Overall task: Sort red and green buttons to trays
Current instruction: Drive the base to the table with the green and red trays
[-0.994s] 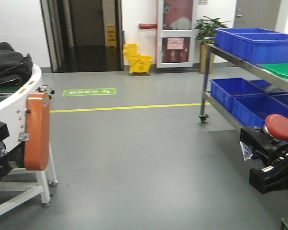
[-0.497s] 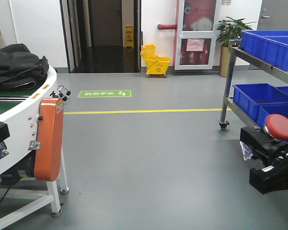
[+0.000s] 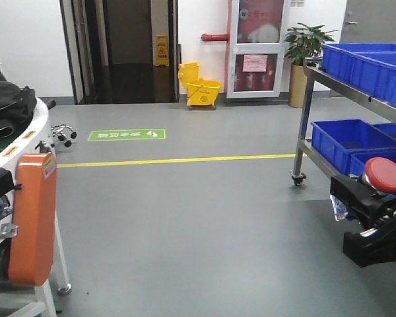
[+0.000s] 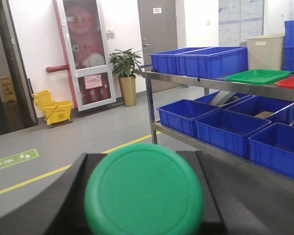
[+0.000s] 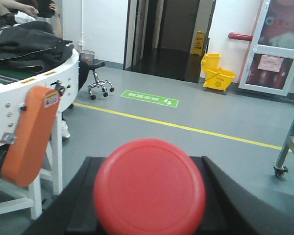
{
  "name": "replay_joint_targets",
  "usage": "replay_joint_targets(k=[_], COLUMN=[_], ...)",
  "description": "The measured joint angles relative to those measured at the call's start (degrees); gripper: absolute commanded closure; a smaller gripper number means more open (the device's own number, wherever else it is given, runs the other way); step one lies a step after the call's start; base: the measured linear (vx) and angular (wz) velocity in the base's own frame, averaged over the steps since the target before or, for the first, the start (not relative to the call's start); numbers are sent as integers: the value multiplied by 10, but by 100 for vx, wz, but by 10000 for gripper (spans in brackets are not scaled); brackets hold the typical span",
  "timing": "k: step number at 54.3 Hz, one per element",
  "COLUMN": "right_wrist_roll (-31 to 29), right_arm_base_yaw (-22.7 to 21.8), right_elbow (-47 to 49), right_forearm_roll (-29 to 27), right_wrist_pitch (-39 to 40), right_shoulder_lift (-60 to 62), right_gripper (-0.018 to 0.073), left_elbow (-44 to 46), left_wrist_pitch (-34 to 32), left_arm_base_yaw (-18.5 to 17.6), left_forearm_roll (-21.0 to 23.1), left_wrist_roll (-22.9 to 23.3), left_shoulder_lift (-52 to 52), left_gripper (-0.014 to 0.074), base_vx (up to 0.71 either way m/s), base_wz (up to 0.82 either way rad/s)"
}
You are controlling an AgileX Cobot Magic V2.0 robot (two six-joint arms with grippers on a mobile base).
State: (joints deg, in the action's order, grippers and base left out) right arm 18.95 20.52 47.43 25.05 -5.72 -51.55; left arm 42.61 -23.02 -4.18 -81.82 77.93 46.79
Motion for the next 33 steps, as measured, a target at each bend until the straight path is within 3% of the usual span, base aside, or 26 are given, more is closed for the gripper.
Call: replay_joint_targets(k=[33], right_wrist_roll=[0], right_arm_base_yaw=[0], right_elbow=[0], right_forearm_roll=[0], right_wrist_pitch=[0], right_shoulder_lift=[0], right_gripper=[568], left_elbow=[0], left_wrist_pitch=[0], left_arm_base_yaw=[0], left_forearm_roll=[0], left_wrist_roll=[0], left_shoulder_lift=[1], left_gripper=[603], base_vx=[40], base_wz=[-4])
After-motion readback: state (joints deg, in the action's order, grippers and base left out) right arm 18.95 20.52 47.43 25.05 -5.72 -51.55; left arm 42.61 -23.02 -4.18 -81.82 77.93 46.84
